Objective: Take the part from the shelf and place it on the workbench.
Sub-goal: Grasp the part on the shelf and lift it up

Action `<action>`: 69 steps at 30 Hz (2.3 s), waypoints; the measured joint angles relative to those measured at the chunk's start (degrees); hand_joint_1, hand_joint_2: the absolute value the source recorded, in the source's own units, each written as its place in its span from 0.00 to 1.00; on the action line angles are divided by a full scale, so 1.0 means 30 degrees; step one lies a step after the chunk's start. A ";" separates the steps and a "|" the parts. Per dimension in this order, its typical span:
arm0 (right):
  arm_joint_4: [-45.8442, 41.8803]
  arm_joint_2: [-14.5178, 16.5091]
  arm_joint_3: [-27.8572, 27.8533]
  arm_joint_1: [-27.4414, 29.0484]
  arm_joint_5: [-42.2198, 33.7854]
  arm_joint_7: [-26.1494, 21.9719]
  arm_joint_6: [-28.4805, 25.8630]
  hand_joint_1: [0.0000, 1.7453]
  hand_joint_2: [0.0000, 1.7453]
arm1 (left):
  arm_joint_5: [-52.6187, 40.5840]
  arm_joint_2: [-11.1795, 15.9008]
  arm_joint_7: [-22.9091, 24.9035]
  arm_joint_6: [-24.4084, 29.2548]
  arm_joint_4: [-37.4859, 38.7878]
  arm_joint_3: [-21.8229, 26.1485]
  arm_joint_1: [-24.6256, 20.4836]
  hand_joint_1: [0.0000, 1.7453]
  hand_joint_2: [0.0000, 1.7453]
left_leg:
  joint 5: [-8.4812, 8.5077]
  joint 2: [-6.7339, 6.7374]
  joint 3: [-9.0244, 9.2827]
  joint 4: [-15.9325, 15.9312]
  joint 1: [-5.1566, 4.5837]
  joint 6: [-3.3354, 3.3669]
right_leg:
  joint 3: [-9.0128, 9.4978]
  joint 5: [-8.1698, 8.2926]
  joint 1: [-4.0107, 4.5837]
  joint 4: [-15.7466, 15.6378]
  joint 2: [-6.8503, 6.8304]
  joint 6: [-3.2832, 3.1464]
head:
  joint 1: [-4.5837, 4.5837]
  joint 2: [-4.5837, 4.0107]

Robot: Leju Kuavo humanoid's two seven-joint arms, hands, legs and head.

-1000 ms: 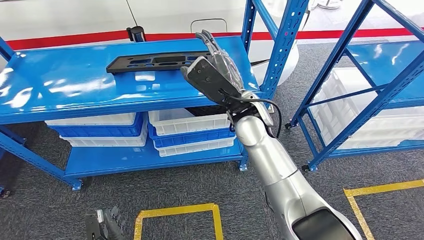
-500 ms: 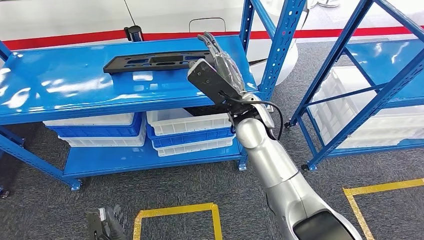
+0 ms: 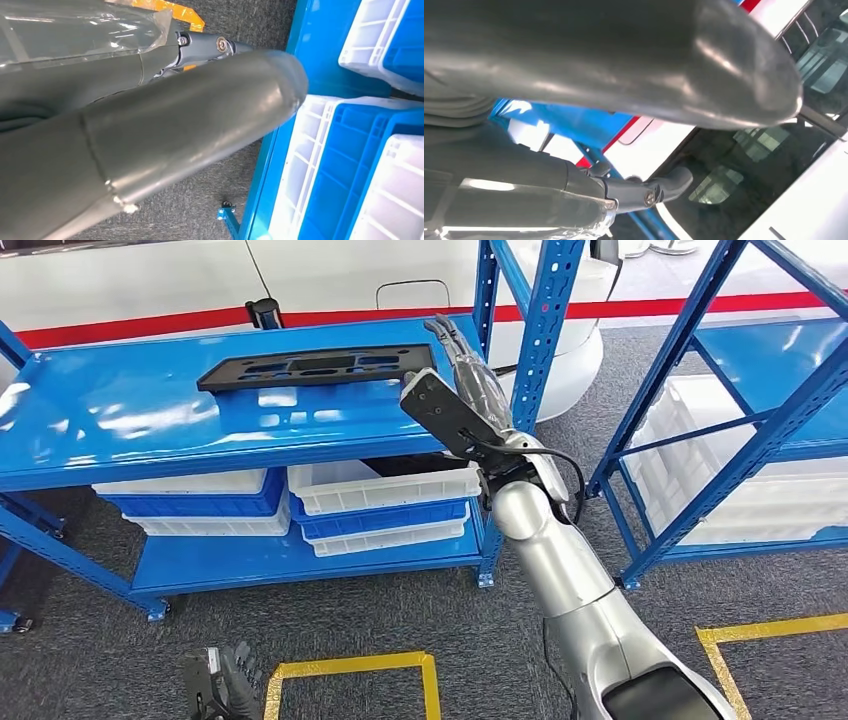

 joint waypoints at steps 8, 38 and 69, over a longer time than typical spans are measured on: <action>0.0296 -0.0035 0.0004 0.0013 0.0034 -0.0113 -0.0014 0.00 0.00 | 0.0199 0.0033 0.0005 0.0069 -0.0002 -0.0020 -0.0017 0.00 0.00 | -0.0987 0.0534 -0.1933 0.3620 -0.0027 0.0177 | 0.0171 -0.0153 0.0341 -0.0013 -0.0439 -0.0468 | -0.0088 0.0000; 0.1445 0.0627 0.0066 -0.0625 0.0320 -0.0479 -0.0045 0.00 0.00 | 0.1053 0.0113 -0.0093 0.0162 -0.0007 -0.0078 -0.0136 0.00 0.00 | -0.1822 0.0441 -0.2779 0.5010 -0.0095 -0.0285 | 0.0258 0.0076 0.0266 -0.0403 -0.0584 -0.0649 | -0.0259 0.0000; 0.1601 0.0620 -0.0699 -0.0769 -0.0374 -0.0414 -0.0142 0.00 1.00 | 0.0910 0.0268 0.0636 0.0068 -0.0007 -0.0512 -0.0038 0.00 0.00 | 0.0390 0.0735 -0.0148 -0.0201 -0.0548 0.0603 | 0.0630 -0.0184 0.0453 -0.0678 -0.1294 0.0042 | -0.0144 0.0000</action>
